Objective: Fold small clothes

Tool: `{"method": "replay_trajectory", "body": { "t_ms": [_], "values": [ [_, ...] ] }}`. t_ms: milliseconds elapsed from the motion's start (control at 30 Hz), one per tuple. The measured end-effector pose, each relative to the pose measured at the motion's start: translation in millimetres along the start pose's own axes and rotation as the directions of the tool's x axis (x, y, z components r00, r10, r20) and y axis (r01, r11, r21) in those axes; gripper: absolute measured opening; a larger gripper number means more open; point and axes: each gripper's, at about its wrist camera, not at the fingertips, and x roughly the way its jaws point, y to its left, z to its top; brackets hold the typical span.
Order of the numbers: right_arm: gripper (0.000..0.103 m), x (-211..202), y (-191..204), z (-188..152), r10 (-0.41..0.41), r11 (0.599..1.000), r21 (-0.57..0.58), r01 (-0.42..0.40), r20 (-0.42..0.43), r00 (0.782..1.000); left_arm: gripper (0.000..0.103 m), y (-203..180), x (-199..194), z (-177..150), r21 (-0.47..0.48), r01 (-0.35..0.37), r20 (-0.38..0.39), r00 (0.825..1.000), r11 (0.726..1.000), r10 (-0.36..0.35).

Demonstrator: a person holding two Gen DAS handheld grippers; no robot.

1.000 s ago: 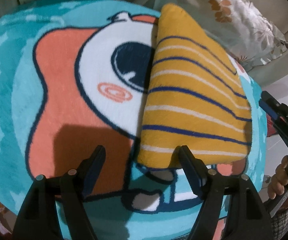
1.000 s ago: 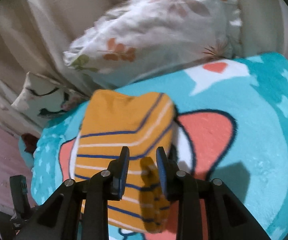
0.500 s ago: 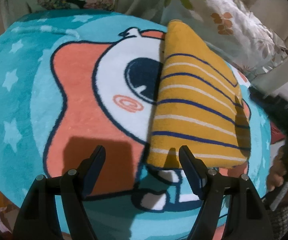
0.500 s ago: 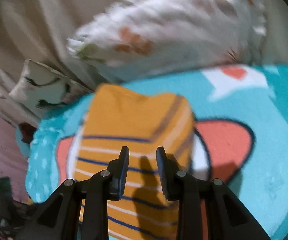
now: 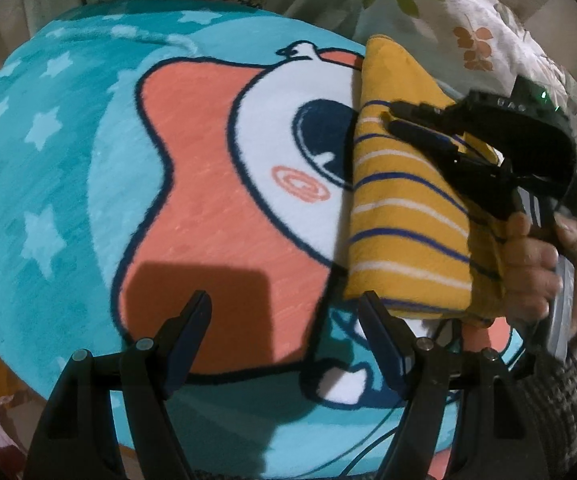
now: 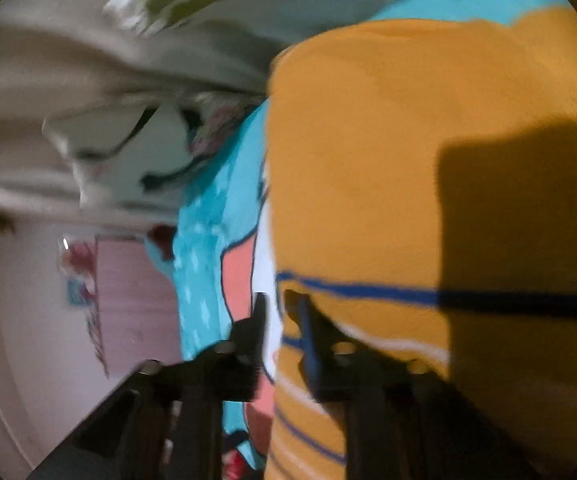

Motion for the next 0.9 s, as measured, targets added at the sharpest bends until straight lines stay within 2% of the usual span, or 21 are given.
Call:
{"method": "replay_trajectory", "body": {
  "t_ms": [67, 167, 200, 233, 367, 500, 633, 767, 833, 900],
  "values": [
    [0.006, -1.5, -3.0, 3.7, 0.02, 1.0, 0.021, -0.02, -0.003, 1.0, 0.075, 3.3, -0.8, -1.4, -0.01, -0.001, 0.0, 1.0, 1.0, 0.001],
    [0.009, -0.7, 9.6, 2.6, -0.005, 1.0, -0.03, 0.005, -0.022, 1.0, 0.075, 4.2, -0.9, 0.5, -0.012, 0.001, 0.005, 1.0, 1.0, -0.001],
    [0.016, 0.6, 13.4, 2.5, -0.008, 0.999, -0.041, 0.007, -0.033, 0.999, 0.075, 3.2, -0.6, 1.4, -0.009, 0.002, 0.005, 1.0, 1.0, -0.002],
    [0.018, 1.8, 17.3, 1.4, -0.008, 0.999, -0.054, 0.006, -0.047, 0.999, 0.075, 1.1, 0.6, 3.0, -0.001, 0.003, 0.003, 1.0, 1.0, -0.003],
    [0.018, 7.4, 26.4, 7.9, -0.05, 0.994, -0.106, 0.04, -0.095, 0.994, 0.075, -17.1, 10.6, 11.1, 0.067, 0.023, 0.026, 0.999, 0.997, -0.025],
    [0.017, 11.7, 29.3, 31.8, -0.075, 0.99, -0.123, 0.061, -0.11, 0.991, 0.075, -25.0, 32.3, 18.5, 0.075, 0.017, -0.013, 1.0, 0.997, -0.016],
    [0.017, 15.1, 26.4, 64.6, -0.086, 0.993, -0.083, 0.081, -0.071, 0.994, 0.075, -24.6, 33.0, 17.8, 0.069, 0.019, -0.019, 1.0, 0.997, -0.017],
    [0.017, 13.2, 16.6, 93.5, -0.163, 0.986, -0.027, 0.163, 0.001, 0.987, 0.075, -24.9, 29.8, 17.9, 0.067, 0.015, -0.022, 1.0, 0.998, -0.013],
    [0.021, 1.9, 20.6, 98.1, -0.186, 0.982, -0.027, 0.188, 0.05, 0.981, 0.075, -26.5, 25.8, 17.4, 0.08, 0.005, -0.016, 1.0, 0.997, -0.003],
    [0.03, -14.6, 26.5, 94.0, -0.133, 0.99, -0.039, 0.136, 0.065, 0.989, 0.075, -27.6, 22.6, 17.3, 0.084, 0.003, -0.013, 1.0, 0.996, -0.002]
  ]
}}
